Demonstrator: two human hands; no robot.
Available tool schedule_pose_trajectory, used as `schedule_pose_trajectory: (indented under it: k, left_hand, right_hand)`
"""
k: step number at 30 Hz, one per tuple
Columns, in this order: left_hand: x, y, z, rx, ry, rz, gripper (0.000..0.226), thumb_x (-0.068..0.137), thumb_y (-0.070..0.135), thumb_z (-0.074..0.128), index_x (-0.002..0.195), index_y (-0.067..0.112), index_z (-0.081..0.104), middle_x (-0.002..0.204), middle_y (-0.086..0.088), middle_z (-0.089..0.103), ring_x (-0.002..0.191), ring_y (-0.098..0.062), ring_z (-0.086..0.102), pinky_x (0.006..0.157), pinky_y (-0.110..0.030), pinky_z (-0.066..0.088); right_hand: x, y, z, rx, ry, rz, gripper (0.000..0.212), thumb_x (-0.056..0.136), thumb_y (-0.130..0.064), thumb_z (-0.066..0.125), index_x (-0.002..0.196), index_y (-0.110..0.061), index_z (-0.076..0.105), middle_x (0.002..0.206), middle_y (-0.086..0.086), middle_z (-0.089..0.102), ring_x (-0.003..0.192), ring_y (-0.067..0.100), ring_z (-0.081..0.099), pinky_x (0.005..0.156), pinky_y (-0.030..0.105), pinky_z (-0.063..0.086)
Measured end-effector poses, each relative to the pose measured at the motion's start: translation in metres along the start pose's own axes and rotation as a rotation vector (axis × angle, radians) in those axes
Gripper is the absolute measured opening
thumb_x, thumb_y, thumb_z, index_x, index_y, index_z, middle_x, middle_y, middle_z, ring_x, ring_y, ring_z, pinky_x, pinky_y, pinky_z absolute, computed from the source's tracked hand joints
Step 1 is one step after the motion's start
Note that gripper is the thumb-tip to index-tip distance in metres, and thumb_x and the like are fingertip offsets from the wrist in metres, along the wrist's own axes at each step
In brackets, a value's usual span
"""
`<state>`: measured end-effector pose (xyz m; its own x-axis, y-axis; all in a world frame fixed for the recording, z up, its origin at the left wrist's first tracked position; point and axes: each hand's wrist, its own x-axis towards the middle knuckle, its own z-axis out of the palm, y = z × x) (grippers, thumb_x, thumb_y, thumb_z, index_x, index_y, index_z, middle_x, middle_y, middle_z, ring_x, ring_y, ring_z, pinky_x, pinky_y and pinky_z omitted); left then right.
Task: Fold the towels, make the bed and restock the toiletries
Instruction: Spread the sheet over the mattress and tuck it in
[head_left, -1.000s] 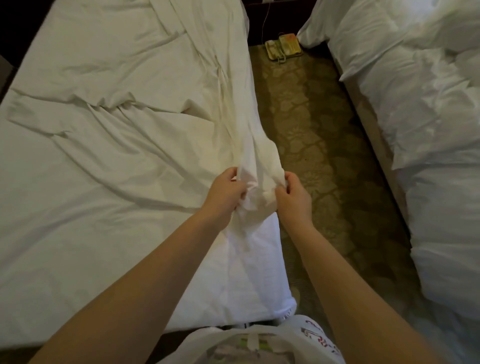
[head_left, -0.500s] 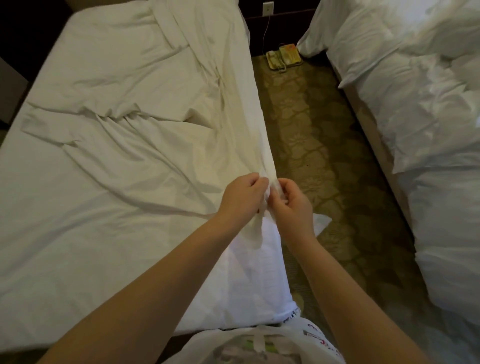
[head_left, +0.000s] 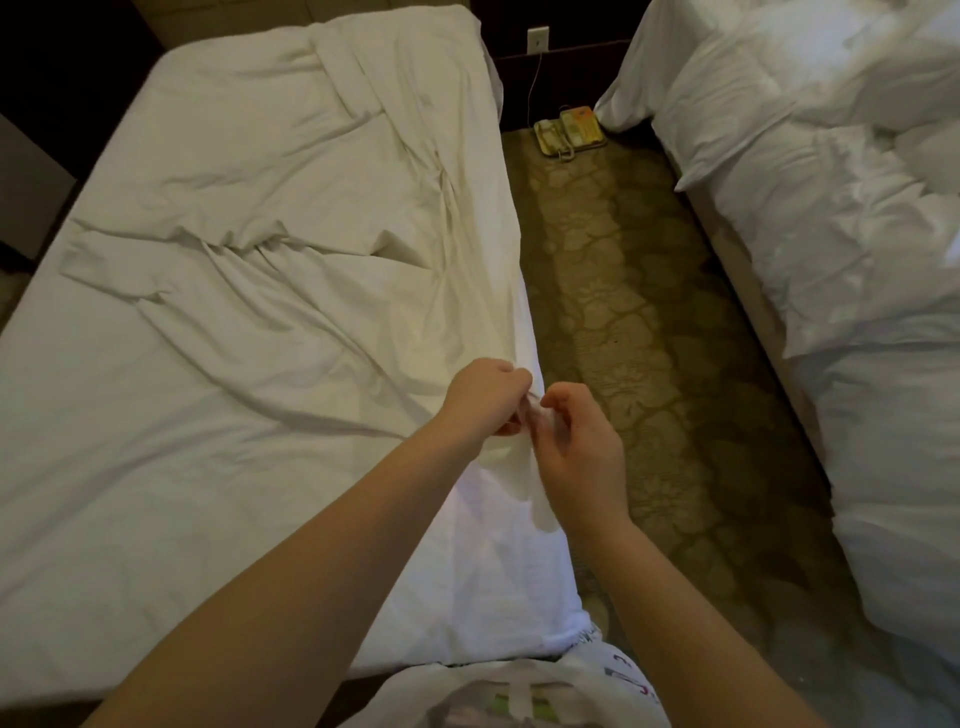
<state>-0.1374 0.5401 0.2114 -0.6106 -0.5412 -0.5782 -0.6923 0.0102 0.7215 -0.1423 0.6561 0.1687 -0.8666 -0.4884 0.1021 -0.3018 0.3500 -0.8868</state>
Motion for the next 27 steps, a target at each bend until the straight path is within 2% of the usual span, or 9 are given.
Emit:
schedule_pose_trajectory:
  k: [2,5,8,11,14,18,20,24,27]
  left_hand:
    - [0.002,0.003,-0.002,0.049,0.011,0.034,0.021,0.087,0.009,0.046,0.068,0.006,0.054,0.068,-0.014,0.057,0.060,-0.023,0.056,0.069,-0.034,0.055]
    - [0.004,0.007,-0.002,0.079,-0.002,0.023,0.021,0.089,0.006,0.046,0.072,0.003,0.058,0.066,-0.014,0.058,0.056,-0.023,0.056,0.070,-0.036,0.056]
    - [0.005,0.019,-0.001,-0.052,-0.009,-0.058,0.023,0.092,0.005,0.047,0.071,0.003,0.056,0.055,-0.010,0.057,0.044,-0.016,0.055,0.054,-0.025,0.052]
    - [0.003,0.030,0.002,-0.224,-0.041,-0.097,0.021,0.093,0.002,0.046,0.073,0.001,0.053,0.039,-0.005,0.056,0.035,-0.011,0.055,0.046,-0.021,0.052]
    - [0.000,0.036,0.006,-0.359,-0.089,-0.076,0.017,0.094,0.001,0.044,0.079,-0.001,0.052,0.040,-0.005,0.058,0.037,-0.009,0.058,0.045,-0.020,0.053]
    - [-0.003,0.046,0.008,-0.409,-0.125,-0.060,0.014,0.096,0.002,0.041,0.087,-0.001,0.051,0.047,-0.009,0.062,0.041,-0.011,0.061,0.047,-0.020,0.054]
    - [-0.004,0.050,0.009,-0.461,-0.138,-0.023,0.015,0.096,0.000,0.040,0.086,0.000,0.050,0.053,-0.012,0.062,0.043,-0.012,0.062,0.048,-0.021,0.055]
    - [-0.004,0.048,0.007,-0.403,-0.146,0.095,0.019,0.095,0.001,0.043,0.076,0.006,0.048,0.066,-0.013,0.059,0.048,-0.012,0.061,0.048,-0.021,0.052]
    - [-0.003,0.042,0.002,-0.286,-0.104,0.130,0.018,0.092,0.004,0.046,0.075,0.006,0.050,0.067,-0.009,0.057,0.050,-0.011,0.054,0.047,-0.018,0.045]
  right_hand:
    - [-0.001,0.009,0.000,-0.156,0.071,-0.143,0.010,0.089,-0.004,0.059,0.087,-0.013,0.064,0.080,-0.010,0.053,0.064,0.003,0.048,0.054,0.010,0.037]
    - [-0.004,0.018,-0.001,-0.282,0.115,-0.244,0.011,0.084,-0.004,0.060,0.088,-0.003,0.070,0.082,0.004,0.062,0.066,0.008,0.050,0.051,0.020,0.045]
    - [-0.008,0.022,-0.002,-0.299,0.062,-0.133,0.025,0.087,-0.029,0.062,0.099,-0.010,0.070,0.091,0.001,0.065,0.071,0.010,0.053,0.058,0.022,0.043]
    - [-0.008,0.023,0.000,-0.343,0.064,-0.041,0.050,0.084,-0.056,0.055,0.111,-0.015,0.064,0.103,-0.003,0.062,0.087,0.012,0.058,0.074,0.030,0.043]
    - [0.003,0.020,0.001,-0.323,0.122,0.067,0.043,0.085,-0.046,0.064,0.114,-0.015,0.059,0.108,-0.002,0.058,0.093,0.010,0.052,0.089,0.035,0.040]
    - [0.017,0.013,-0.001,-0.307,0.170,0.008,0.021,0.097,-0.027,0.051,0.101,-0.011,0.064,0.082,-0.004,0.053,0.072,0.011,0.048,0.079,0.039,0.047]
    - [0.018,0.014,-0.004,-0.185,0.117,0.026,0.023,0.099,-0.023,0.046,0.094,-0.009,0.063,0.079,-0.005,0.050,0.067,0.013,0.050,0.070,0.034,0.049]
    - [0.016,0.009,-0.008,0.061,0.070,0.007,0.024,0.095,-0.022,0.053,0.072,-0.020,0.056,0.072,-0.013,0.050,0.065,0.002,0.050,0.059,0.011,0.038]
    - [0.025,0.000,-0.009,0.202,0.127,0.033,0.028,0.092,-0.023,0.058,0.064,-0.030,0.055,0.068,-0.010,0.054,0.066,0.004,0.051,0.059,0.014,0.039]
